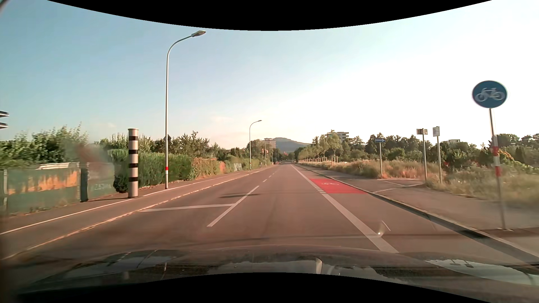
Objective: Follow the waypoints while adhering to traffic rules and regulations
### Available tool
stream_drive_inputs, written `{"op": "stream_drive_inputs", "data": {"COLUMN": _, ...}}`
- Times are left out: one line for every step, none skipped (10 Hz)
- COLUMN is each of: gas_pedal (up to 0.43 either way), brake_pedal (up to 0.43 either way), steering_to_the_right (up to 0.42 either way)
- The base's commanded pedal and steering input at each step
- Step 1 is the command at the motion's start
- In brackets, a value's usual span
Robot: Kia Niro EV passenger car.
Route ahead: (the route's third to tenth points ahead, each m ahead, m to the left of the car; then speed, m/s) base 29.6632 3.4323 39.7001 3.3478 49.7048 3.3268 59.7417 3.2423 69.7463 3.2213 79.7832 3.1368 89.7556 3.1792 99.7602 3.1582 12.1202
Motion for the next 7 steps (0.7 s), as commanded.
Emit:
{"op": "stream_drive_inputs", "data": {"gas_pedal": 0.118, "brake_pedal": 0.0, "steering_to_the_right": -0.002}}
{"op": "stream_drive_inputs", "data": {"gas_pedal": 0.118, "brake_pedal": 0.0, "steering_to_the_right": -0.002}}
{"op": "stream_drive_inputs", "data": {"gas_pedal": 0.118, "brake_pedal": 0.0, "steering_to_the_right": 0.0}}
{"op": "stream_drive_inputs", "data": {"gas_pedal": 0.118, "brake_pedal": 0.0, "steering_to_the_right": 0.0}}
{"op": "stream_drive_inputs", "data": {"gas_pedal": 0.118, "brake_pedal": 0.0, "steering_to_the_right": 0.0}}
{"op": "stream_drive_inputs", "data": {"gas_pedal": 0.118, "brake_pedal": 0.0, "steering_to_the_right": 0.0}}
{"op": "stream_drive_inputs", "data": {"gas_pedal": 0.118, "brake_pedal": 0.0, "steering_to_the_right": 0.0}}
